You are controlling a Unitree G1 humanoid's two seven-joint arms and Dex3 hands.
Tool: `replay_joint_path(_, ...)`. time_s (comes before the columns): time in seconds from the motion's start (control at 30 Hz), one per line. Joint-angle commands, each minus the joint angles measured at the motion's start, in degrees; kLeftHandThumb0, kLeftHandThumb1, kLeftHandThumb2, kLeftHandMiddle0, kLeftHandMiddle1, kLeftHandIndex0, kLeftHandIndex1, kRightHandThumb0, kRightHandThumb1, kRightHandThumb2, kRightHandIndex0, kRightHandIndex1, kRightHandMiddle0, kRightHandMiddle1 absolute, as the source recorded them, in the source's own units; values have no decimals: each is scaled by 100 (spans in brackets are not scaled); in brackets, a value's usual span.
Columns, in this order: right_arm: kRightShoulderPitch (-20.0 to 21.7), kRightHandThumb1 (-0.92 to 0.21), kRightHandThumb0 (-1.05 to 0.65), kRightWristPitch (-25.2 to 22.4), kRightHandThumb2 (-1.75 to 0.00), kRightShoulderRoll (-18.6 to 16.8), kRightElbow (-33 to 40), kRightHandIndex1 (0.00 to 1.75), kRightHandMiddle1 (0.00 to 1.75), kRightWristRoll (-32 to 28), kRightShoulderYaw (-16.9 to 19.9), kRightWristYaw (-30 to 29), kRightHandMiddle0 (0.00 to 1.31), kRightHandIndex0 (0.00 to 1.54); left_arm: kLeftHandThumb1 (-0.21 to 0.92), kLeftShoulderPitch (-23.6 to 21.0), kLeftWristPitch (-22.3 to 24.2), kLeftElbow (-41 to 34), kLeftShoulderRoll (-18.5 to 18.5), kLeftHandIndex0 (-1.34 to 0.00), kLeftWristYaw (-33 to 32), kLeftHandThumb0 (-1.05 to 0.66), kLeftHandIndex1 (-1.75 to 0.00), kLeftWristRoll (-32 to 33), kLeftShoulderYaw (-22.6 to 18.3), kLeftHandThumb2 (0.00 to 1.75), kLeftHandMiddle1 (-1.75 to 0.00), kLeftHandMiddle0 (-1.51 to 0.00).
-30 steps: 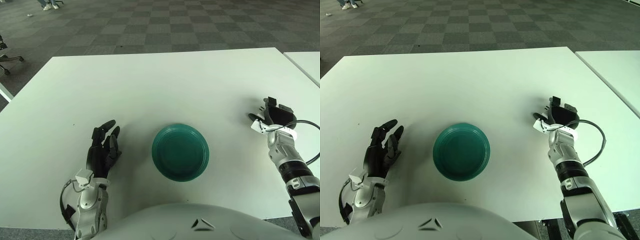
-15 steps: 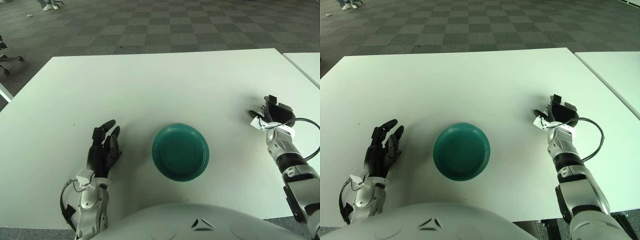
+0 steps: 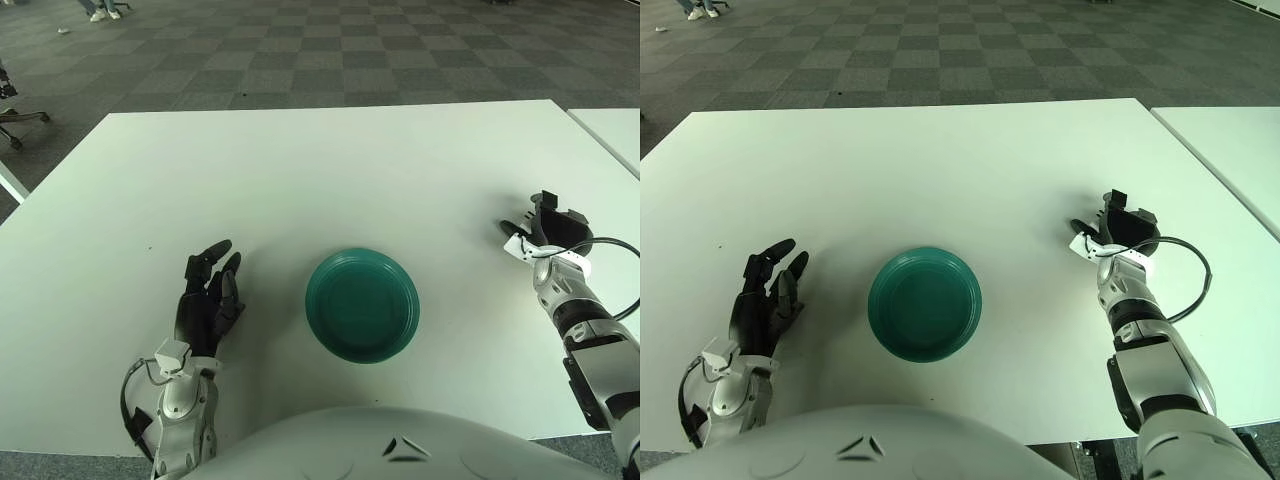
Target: Put the charger into the plate.
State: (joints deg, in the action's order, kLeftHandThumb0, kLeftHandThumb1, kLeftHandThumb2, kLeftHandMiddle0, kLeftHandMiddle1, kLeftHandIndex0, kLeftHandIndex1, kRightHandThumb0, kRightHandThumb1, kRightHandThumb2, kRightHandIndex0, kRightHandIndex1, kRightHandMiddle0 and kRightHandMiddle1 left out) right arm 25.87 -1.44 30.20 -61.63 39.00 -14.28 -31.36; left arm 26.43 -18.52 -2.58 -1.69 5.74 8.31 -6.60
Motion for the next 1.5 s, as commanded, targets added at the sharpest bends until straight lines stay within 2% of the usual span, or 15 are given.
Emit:
replay_joint_path(0.0,-851,-92,-79,51,-59,-446,-505,166,120,-67,-336,492,7,37,92,40,78,190,18,-1,-38,-71,-100,-72,6,80,-27,-37)
replay_joint_path(0.2,-1082,-92,-75,244,-60,-410,-483,174,136,11,-544,603,14,48,92,69,40,191,18,0,-38,-70,-101,-91,15,81,-27,-36)
replay_joint_path(0.5,-1485,-92,-72,396,-56,-211,-81,175,150,36,-703,622,14,57,92,14,-22,265,-4,-4,11,-70,-103,-14,17,79,-29,-40)
replay_joint_path(0.7,-1750,-92,-68,419,-51,-19,206,175,161,30,-737,724,12,59,92,-1,-19,265,-18,-5,-4,-70,-104,-23,29,78,-30,-41)
replay_joint_path(0.87,-1940,-92,-64,642,-47,144,267,175,167,6,-757,802,9,58,92,-52,0,289,-18,-5,-20,-70,-104,-32,28,78,-31,-41)
replay_joint_path(0.9,-1962,-92,-54,679,-48,164,282,175,169,1,-759,810,14,57,92,-61,3,294,-15,-5,-20,-70,-104,-31,24,78,-31,-41)
replay_joint_path(1.03,-2050,-90,-41,784,-52,233,351,175,172,-21,-758,819,20,56,92,-79,8,307,-10,-5,-19,-70,-103,-28,17,78,-31,-40)
replay_joint_path(1.2,-2351,-83,-37,1059,-64,382,302,175,174,-81,-741,763,25,54,92,-127,27,336,13,-5,-12,-70,-103,-10,-10,78,-32,-40)
replay_joint_path(1.3,-2576,-61,-13,1378,-93,430,5,175,164,-40,-801,569,31,52,92,-159,38,357,29,-5,-7,-70,-103,4,-28,78,-32,-40)
replay_joint_path(1.47,-2590,-50,-3,1669,-106,549,-149,175,161,111,-1023,675,33,52,92,-193,50,383,59,-5,9,-70,-103,32,-58,78,-32,-40)
